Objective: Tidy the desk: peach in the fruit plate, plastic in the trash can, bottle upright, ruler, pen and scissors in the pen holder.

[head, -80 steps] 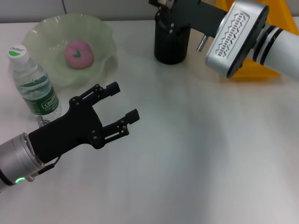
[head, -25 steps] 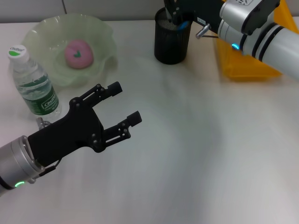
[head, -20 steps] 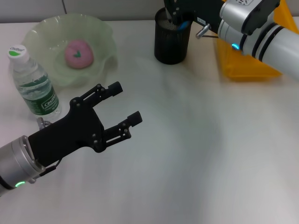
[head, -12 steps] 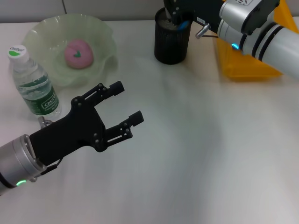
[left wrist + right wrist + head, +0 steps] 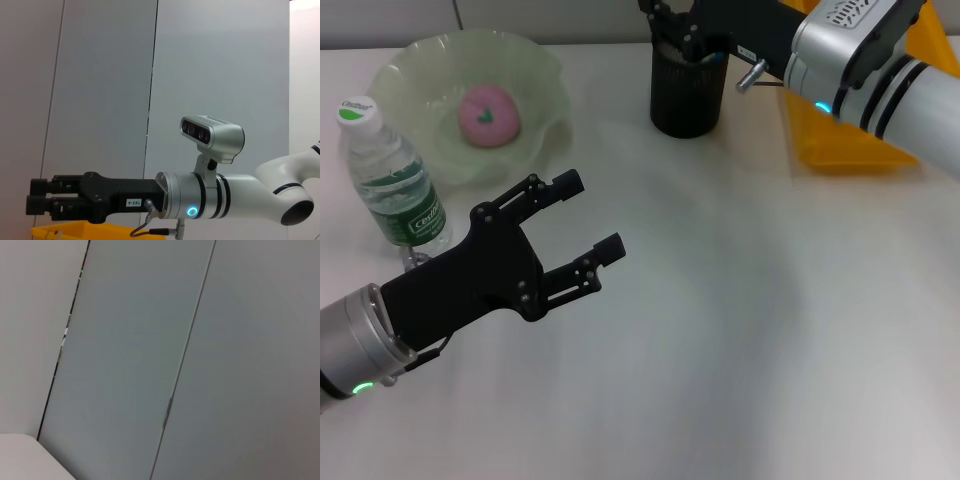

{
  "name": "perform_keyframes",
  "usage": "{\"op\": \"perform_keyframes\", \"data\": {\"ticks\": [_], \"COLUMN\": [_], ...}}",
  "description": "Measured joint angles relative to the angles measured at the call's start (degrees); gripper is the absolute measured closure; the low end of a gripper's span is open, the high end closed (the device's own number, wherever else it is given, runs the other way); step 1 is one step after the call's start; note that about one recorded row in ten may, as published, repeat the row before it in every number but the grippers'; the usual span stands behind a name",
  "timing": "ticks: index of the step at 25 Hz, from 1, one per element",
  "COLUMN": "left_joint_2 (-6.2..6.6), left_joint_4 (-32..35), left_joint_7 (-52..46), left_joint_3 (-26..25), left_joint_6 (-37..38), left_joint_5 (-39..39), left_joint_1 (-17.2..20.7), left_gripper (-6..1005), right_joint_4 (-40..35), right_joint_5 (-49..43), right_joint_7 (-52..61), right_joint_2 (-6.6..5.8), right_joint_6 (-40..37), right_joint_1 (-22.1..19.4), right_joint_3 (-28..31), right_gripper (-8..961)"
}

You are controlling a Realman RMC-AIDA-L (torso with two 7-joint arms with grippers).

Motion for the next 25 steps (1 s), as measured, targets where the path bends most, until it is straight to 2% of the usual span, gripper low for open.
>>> {"op": "perform_keyframes", "data": {"ticks": [4, 7, 12, 16, 18, 19, 22, 23, 24, 25], "left_joint_2": [0.09, 0.10, 0.09, 0.01, -0.03, -0.05, -0.06, -0.07, -0.07, -0.07], "left_joint_4": [0.1, 0.2, 0.2, -0.1, -0.1, -0.2, -0.3, -0.3, -0.3, -0.3], "left_joint_7": [0.0, -0.1, -0.1, 0.2, 0.3, 0.3, 0.3, 0.3, 0.3, 0.3], "left_joint_3": [0.0, 0.0, 0.3, 0.3, 0.4, 0.4, 0.4, 0.4, 0.4, 0.5], "left_joint_6": [0.0, -0.1, -0.1, -0.2, -0.3, -0.4, -0.8, -1.0, -1.1, -1.1], "left_joint_5": [0.0, 0.0, 0.0, 0.0, 0.0, 0.1, 0.3, 0.4, 0.4, 0.4], "left_joint_1": [0.0, 0.0, -0.1, -0.1, -0.2, -0.2, -0.2, -0.2, -0.2, -0.2], "left_gripper": [188, 188, 188, 188, 188, 188, 188, 188, 188, 188], "right_joint_4": [0.1, 0.3, 0.2, -0.4, -2.7, -2.7, -6.9, -10.2, -10.2, -11.9], "right_joint_5": [-0.1, -0.2, 0.2, 0.2, 0.1, 0.1, -0.3, -1.2, -1.2, -2.1], "right_joint_7": [0.0, 0.0, 0.6, 3.7, 9.0, 9.0, 17.4, 22.4, 22.4, 24.5], "right_joint_2": [0.00, 0.00, 0.00, 0.00, -0.24, -0.24, -0.61, -0.71, -0.71, -0.77], "right_joint_6": [-1.2, -1.9, -4.9, -9.3, -14.9, -14.9, -20.5, -24.1, -24.1, -26.5], "right_joint_1": [-0.2, -0.2, -1.8, -4.7, -8.5, -8.5, -13.9, -17.9, -17.9, -19.9], "right_joint_3": [0.0, -0.1, 0.5, 0.8, 0.3, 0.3, 0.0, 0.0, 0.0, 0.0], "right_gripper": [451, 231, 220, 210, 202, 196, 177, 171, 165, 159]}}
